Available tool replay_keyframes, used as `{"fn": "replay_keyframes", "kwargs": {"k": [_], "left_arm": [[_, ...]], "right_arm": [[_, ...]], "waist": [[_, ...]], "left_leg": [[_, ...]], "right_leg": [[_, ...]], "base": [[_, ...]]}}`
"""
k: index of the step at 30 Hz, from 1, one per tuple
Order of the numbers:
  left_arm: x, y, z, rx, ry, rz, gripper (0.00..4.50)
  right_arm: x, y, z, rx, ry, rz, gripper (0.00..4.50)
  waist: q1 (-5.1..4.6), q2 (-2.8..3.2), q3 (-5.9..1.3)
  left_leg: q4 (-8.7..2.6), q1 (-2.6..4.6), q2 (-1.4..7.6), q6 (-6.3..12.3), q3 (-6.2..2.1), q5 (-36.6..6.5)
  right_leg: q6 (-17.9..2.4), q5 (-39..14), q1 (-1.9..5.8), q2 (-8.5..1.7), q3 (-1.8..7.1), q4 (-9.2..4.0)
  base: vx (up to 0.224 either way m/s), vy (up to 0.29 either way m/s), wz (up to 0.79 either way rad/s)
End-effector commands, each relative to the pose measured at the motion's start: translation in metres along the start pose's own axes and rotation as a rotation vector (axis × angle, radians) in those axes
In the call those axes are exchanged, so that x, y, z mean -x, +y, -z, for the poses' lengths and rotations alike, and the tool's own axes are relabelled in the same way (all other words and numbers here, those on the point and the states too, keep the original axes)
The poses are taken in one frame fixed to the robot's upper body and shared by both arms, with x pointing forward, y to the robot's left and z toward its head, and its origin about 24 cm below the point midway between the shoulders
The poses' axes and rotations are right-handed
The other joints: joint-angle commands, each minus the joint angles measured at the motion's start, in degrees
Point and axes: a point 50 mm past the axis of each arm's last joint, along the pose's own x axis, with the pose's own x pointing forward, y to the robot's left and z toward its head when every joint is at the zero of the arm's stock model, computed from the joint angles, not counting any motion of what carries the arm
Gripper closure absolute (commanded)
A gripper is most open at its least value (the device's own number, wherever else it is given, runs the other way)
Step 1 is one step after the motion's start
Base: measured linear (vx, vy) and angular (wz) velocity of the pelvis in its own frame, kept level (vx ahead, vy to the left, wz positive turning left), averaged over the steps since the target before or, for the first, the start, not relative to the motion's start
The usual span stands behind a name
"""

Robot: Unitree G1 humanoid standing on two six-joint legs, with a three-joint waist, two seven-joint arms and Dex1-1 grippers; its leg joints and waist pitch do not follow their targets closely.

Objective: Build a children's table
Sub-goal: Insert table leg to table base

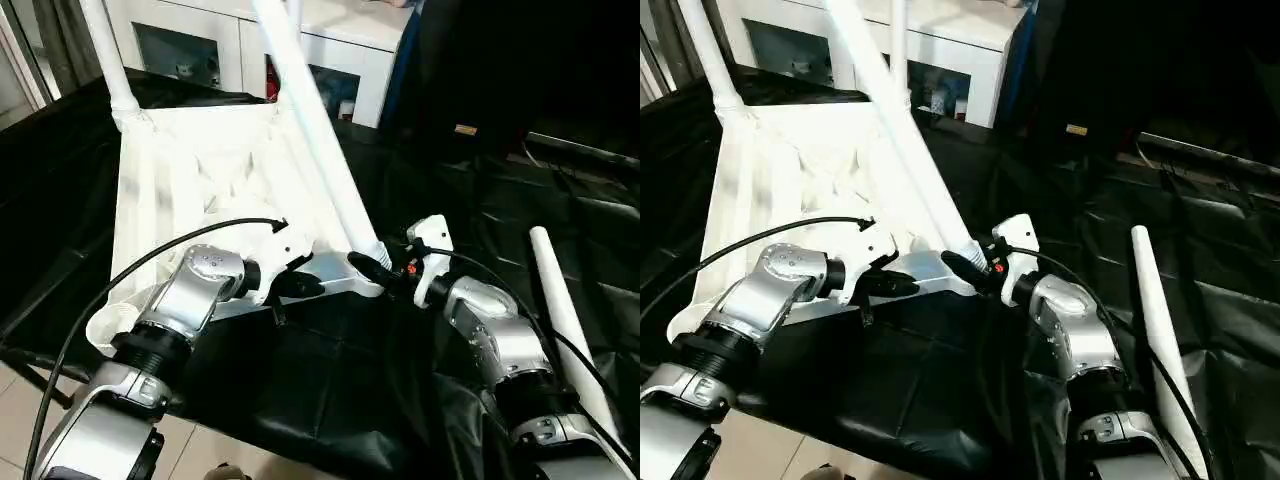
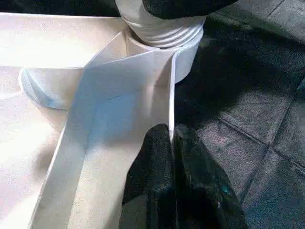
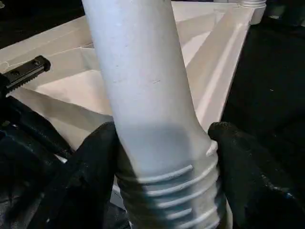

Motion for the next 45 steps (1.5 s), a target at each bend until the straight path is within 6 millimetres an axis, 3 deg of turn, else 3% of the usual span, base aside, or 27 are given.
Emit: {"fn": "replay_keyframes", "kwargs": {"k": [1,5,7,10,12,14,21,25,26,30,31,38,41,45], "left_arm": [[-0.002,-0.001,-0.006,-0.034,-0.045,-0.013,4.5],[0.001,0.003,-0.015,-0.095,-0.125,-0.054,4.5],[0.01,0.008,-0.029,-0.057,-0.247,-0.06,4.5],[0.015,0.009,-0.034,-0.033,-0.303,-0.043,3.94],[0.023,0.009,-0.041,0.033,-0.384,0.02,3.88],[0.027,0.009,-0.044,0.055,-0.418,0.054,3.58],[0.03,0.019,-0.054,0.208,-0.562,0.008,3.05],[0.029,0.024,-0.053,0.236,-0.531,-0.031,2.88],[0.029,0.024,-0.053,0.239,-0.527,-0.033,2.61],[0.029,0.027,-0.05,0.285,-0.493,-0.033,2.5],[0.031,0.026,-0.047,0.297,-0.478,-0.022,2.35],[0.041,0.02,-0.027,0.405,-0.375,0.058,1.77],[0.041,0.024,-0.025,0.479,-0.414,0.001,1.58],[0.037,0.034,-0.023,0.546,-0.442,-0.101,1.3]], "right_arm": [[0.004,0.005,0.019,-0.034,0.068,-0.027,1.78],[0.005,0.005,0.019,-0.041,0.052,-0.009,1.78],[0.003,0.004,0.015,-0.048,0.026,0.002,1.78],[0.002,0.004,0.014,-0.046,0.021,0.001,1.78],[0.0,0.005,0.012,-0.045,0.015,-0.004,1.78],[-0.001,0.006,0.012,-0.045,0.011,-0.007,1.78],[-0.004,0.008,0.011,-0.048,-0.006,-0.014,1.78],[-0.005,0.008,0.01,-0.048,-0.011,-0.016,1.79],[-0.005,0.008,0.01,-0.048,-0.012,-0.016,1.8],[-0.008,0.01,0.008,-0.048,-0.019,-0.021,1.83],[-0.009,0.011,0.008,-0.048,-0.021,-0.023,1.85],[-0.01,0.012,0.007,-0.049,-0.03,-0.027,1.93],[-0.01,0.012,0.007,-0.05,-0.032,-0.03,1.94],[-0.01,0.013,0.007,-0.049,-0.035,-0.033,1.94]], "waist": [[-0.04,0.72,-3.55],[0.0,0.69,-3.5],[0.0,0.72,-3.47],[0.12,0.79,-3.45],[0.36,1.07,-3.81],[0.17,0.91,-3.66],[-0.13,0.96,-3.51],[-0.14,1.08,-3.58],[-0.16,1.05,-3.59],[-0.11,1.13,-3.6],[-0.2,1.39,-3.62],[-0.71,1.62,-3.61],[-0.73,1.6,-3.52],[-0.7,1.36,-3.48]], "left_leg": [[-3.64,0.46,1.93,0.34,-1.06,-11.4],[-3.67,0.44,1.93,0.32,-1.09,-12.1],[-3.64,0.48,1.87,0.23,-1.04,-12.4],[-3.59,0.36,1.87,0.6,-1.05,-11.3],[-3.31,0.3,1.93,0.4,-0.94,-9.0],[-3.39,0.17,1.89,0.69,-0.87,-8.4],[-3.33,0.24,1.72,0.94,-0.8,-9.4],[-3.4,0.33,1.8,0.85,-0.9,-9.5],[-3.39,0.37,1.77,0.82,-0.89,-9.5],[-3.4,0.27,1.76,0.82,-0.95,-9.0],[-3.36,0.28,1.74,0.78,-0.97,-8.9],[-3.46,0.38,1.8,0.37,-1.0,-9.2],[-3.41,0.39,1.74,0.36,-0.87,-9.6],[-3.37,0.21,1.58,0.42,-0.96,-10.1]], "right_leg": [[-9.7,-11.4,2.84,-5.05,3.28,-4.85],[-9.1,-12.7,2.79,-5.12,3.28,-5.07],[-9.0,-13.5,2.75,-5.12,3.28,-5.1],[-9.0,-14.1,2.78,-5.2,3.3,-5.06],[-11.4,-9.1,2.94,-5.34,3.27,-4.26],[-12.7,-5.6,2.87,-4.9,3.13,-3.87],[-11.7,-8.0,3.15,-4.94,3.2,-4.29],[-11.2,-8.1,3.15,-4.92,3.2,-4.35],[-11.2,-7.8,3.13,-4.86,3.18,-4.3],[-11.5,-6.8,3.28,-4.92,3.19,-4.18],[-11.7,-6.4,3.27,-4.91,3.18,-4.1],[-12.9,-5.6,3.29,-4.9,3.18,-3.82],[-13.3,-5.9,3.25,-4.83,3.21,-4.04],[-12.2,-7.9,3.44,-4.85,3.19,-4.37]], "base": [[0.0,0.0,0.0],[0.0,0.0,0.0],[0.0,0.0,0.0],[0.0,0.0,0.0],[0.0,0.0,0.0],[0.0,0.0,0.0],[0.0,0.0,0.0],[0.0,0.0,0.0],[0.0,0.0,0.0],[0.0,0.0,0.0],[0.0,0.0,0.0],[0.0,0.0,0.0],[0.0,0.0,0.0],[0.0,0.0,0.0]]}}
